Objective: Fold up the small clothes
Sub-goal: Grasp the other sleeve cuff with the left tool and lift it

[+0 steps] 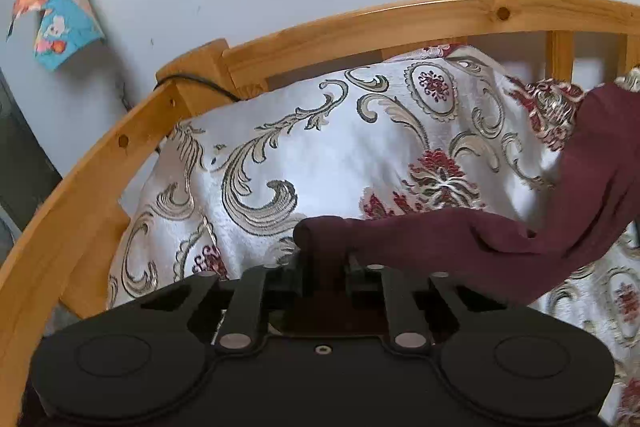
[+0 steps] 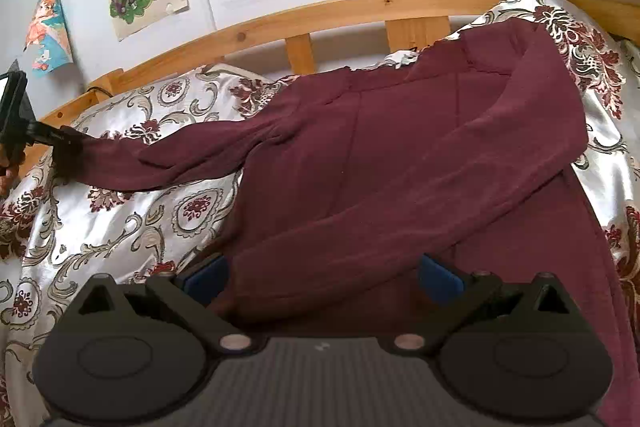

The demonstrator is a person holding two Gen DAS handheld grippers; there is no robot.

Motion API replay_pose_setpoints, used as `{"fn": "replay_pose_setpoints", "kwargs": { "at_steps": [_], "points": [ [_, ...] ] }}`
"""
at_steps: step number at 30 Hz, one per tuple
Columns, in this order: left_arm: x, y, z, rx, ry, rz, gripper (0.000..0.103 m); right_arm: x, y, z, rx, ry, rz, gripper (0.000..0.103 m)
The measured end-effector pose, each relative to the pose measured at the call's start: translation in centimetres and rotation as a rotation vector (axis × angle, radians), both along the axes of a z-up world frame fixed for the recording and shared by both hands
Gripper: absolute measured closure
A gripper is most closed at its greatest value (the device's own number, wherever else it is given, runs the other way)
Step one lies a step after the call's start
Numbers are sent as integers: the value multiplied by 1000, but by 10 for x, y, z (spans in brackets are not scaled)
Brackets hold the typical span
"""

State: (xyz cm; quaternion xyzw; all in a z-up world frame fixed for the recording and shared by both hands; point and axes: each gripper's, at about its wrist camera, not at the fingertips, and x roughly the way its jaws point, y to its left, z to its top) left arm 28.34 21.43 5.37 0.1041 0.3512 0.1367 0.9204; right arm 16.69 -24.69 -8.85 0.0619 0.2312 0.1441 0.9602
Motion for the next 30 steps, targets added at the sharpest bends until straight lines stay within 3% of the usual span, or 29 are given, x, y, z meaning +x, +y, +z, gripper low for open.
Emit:
{"fn": "replay_pose_setpoints", "kwargs": {
  "at_steps": [3, 7, 10, 14, 17, 21, 25, 30],
  "points": [
    [-20, -4, 18, -48, -13, 85, 91, -1, 0, 0, 6, 5, 9, 0],
    [-53, -6, 46, -144, -79, 128, 92, -2, -4, 4, 21, -1, 1, 0],
    [-61, -1, 55, -205, -42, 187, 92, -3, -7, 6, 34, -2, -4, 0],
    [-71, 17, 44, -363, -14, 308, 92, -5, -6, 8, 42, -2, -1, 0],
    [-72, 18, 27, -374, 13, 352, 92, -7, -6, 10, 44, -10, 3, 0],
    [-74, 14, 23, -445, 6, 409, 92, -7, -8, 12, 50, -15, -1, 0],
    [-80, -12, 45, -437, -71, 370, 92, -7, -9, 13, 54, -20, -8, 0],
    [-88, -75, 84, -372, -173, 192, 92, -8, -17, 15, 69, -36, -38, 0]
  ]
}}
